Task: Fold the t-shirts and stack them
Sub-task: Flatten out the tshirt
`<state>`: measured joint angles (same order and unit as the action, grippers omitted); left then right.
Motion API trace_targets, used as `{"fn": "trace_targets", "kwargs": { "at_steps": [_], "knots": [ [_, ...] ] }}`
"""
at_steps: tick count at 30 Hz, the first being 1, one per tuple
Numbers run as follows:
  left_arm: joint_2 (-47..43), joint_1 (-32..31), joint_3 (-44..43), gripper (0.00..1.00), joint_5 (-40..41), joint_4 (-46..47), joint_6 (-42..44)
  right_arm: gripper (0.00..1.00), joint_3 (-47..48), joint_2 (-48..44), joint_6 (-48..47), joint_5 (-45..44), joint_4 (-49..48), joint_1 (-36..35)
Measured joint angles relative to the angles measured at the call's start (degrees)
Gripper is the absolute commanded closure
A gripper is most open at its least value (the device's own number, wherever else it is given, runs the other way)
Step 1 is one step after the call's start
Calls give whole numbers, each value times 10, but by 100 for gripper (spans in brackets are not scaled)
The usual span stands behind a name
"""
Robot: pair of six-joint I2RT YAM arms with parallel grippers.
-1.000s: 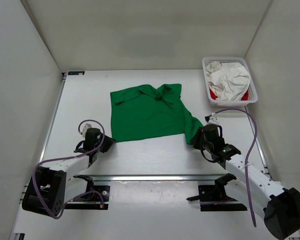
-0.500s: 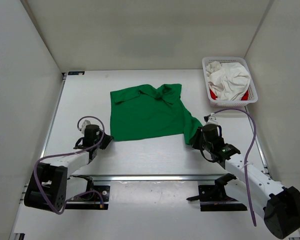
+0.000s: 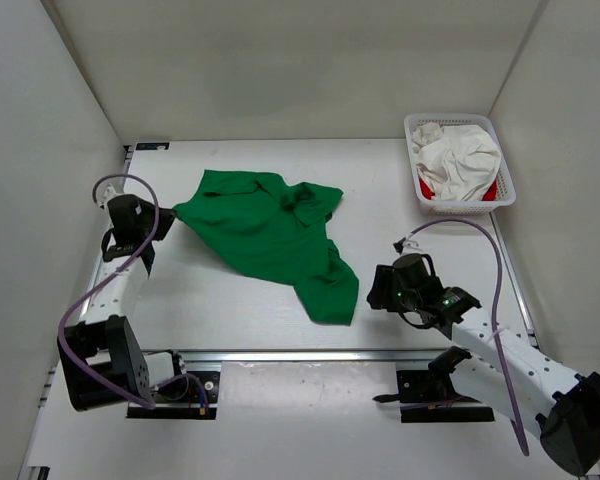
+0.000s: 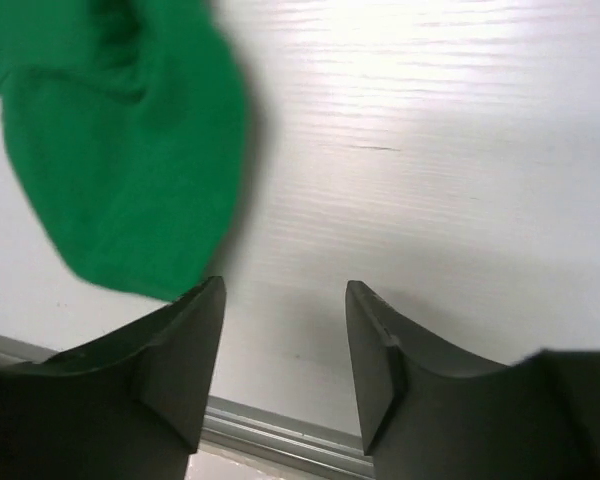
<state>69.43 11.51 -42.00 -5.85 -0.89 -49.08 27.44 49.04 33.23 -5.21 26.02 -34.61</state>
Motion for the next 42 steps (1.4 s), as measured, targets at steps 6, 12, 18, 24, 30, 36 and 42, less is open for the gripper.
{"fn": "trace_targets", "kwargs": {
  "at_steps": [6, 12, 18, 24, 30, 36, 42],
  "knots": [
    [53, -40, -11, 100, -15, -6, 2, 59, 0, 9, -23, 71, -21, 144],
    [38, -55, 19, 100, -35, 2, 15, 58, -36, 72, -12, 157, -120, 68],
    [-7, -122, 63, 100, -18, -22, 49, 57, -101, 56, 33, 200, -175, 47],
    [-36, -153, 83, 100, -16, -24, 67, 57, -162, 3, 56, 242, -231, 56],
    [-35, -158, 107, 100, -19, -22, 67, 56, -175, 20, 57, 272, -287, 39],
    [-36, -165, 108, 100, -19, -16, 67, 65, -184, 57, 56, 285, -335, 30],
    [-37, -169, 109, 100, -19, -15, 67, 66, -193, 72, 58, 276, -373, 5]
  ]
}}
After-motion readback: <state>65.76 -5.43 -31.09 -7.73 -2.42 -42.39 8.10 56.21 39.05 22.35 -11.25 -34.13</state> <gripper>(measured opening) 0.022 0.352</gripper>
